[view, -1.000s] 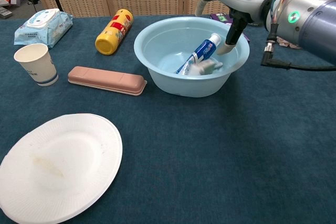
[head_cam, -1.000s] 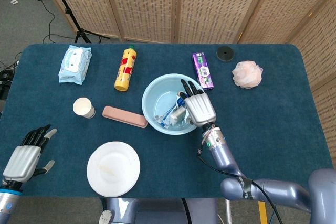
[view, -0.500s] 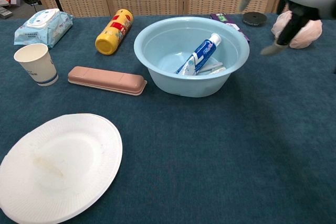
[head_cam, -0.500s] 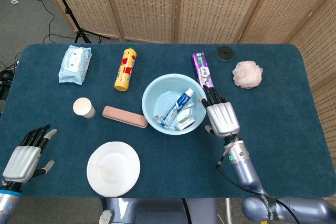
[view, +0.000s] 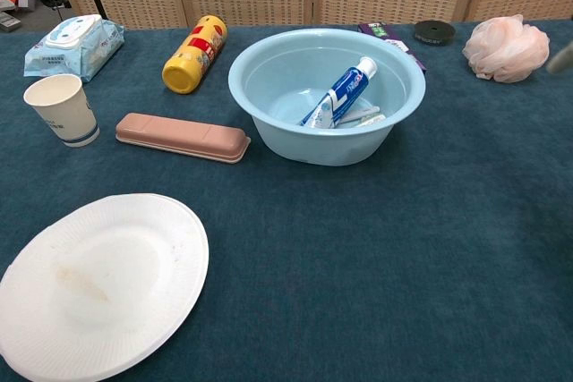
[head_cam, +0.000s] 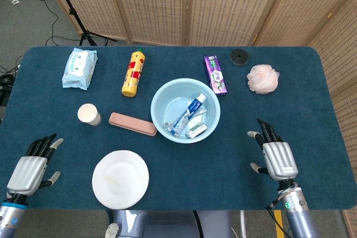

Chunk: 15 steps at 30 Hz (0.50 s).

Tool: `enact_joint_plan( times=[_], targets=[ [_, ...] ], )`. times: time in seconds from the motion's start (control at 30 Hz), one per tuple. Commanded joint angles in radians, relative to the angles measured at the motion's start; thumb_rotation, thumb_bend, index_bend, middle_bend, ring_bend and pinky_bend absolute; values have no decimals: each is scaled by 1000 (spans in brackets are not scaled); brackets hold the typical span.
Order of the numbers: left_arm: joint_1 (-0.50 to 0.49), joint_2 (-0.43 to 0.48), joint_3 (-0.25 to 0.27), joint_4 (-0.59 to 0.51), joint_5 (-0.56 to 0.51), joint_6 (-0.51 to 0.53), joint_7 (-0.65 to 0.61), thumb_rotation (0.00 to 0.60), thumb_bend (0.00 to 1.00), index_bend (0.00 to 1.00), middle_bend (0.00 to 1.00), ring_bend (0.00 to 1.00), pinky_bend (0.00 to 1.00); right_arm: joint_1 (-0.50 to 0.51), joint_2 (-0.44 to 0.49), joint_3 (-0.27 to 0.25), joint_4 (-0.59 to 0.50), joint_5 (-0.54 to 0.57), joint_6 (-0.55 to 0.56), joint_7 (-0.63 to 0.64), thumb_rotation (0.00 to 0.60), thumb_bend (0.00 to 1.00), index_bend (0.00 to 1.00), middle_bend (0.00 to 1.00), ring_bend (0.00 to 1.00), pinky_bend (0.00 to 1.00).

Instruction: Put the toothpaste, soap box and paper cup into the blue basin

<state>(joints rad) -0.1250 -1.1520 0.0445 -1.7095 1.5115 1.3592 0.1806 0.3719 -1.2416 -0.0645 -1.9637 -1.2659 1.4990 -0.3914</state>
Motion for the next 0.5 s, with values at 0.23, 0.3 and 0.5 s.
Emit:
enact_joint_plan(
  times=[0.23,0.3,0.5],
  targets=[
    [-3,-34,-1,6,-28,-20,56,600,263,0,0,0,87,-119,35,-79,169,-68,3,134,600,131,50,0,0,21],
    [-3,-43,-2,8,-32,-20,65,600,263,0,0,0,87,-129,41,-81,201,-63,-6,136,600,131,17,0,0,2],
    [-6,-61,-16,9,-56,-22,82,600,262,0,0,0,87,-152,45,-69,261,-80,-6,104,600,131,0,0,0,0]
  ],
)
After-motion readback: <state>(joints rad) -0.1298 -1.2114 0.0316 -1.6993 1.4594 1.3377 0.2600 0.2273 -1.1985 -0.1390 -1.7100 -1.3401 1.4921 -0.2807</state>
